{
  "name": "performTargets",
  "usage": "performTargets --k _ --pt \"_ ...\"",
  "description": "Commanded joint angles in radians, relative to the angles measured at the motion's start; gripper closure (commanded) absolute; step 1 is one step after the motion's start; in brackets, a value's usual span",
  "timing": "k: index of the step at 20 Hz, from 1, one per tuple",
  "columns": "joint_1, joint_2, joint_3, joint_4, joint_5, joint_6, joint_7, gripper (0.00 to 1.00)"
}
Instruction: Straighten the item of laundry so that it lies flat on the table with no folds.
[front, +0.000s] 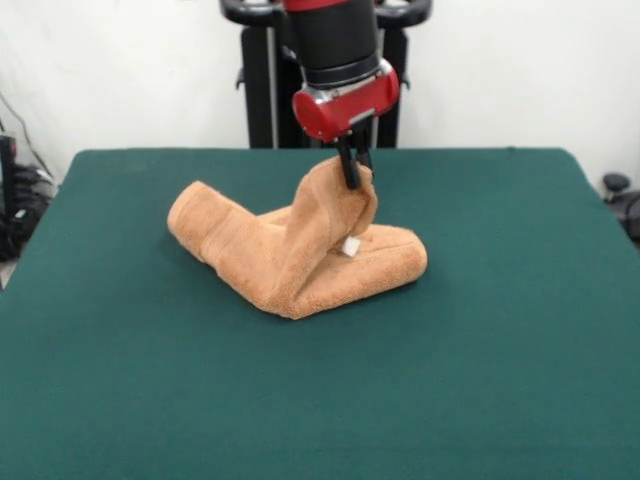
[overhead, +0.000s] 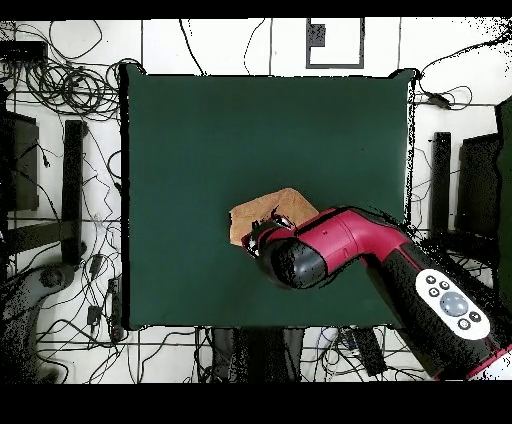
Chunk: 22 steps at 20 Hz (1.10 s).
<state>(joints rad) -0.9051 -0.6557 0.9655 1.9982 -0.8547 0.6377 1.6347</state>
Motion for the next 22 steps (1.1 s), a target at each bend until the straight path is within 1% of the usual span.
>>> performTargets --k 1,22 --pt "0.027 0.06 -0.047 -0.099 0.039 0.077 -0.108 1.0" --pt "0.037 0.07 -0.057 -0.156 0.096 0.164 -0.154 1.0"
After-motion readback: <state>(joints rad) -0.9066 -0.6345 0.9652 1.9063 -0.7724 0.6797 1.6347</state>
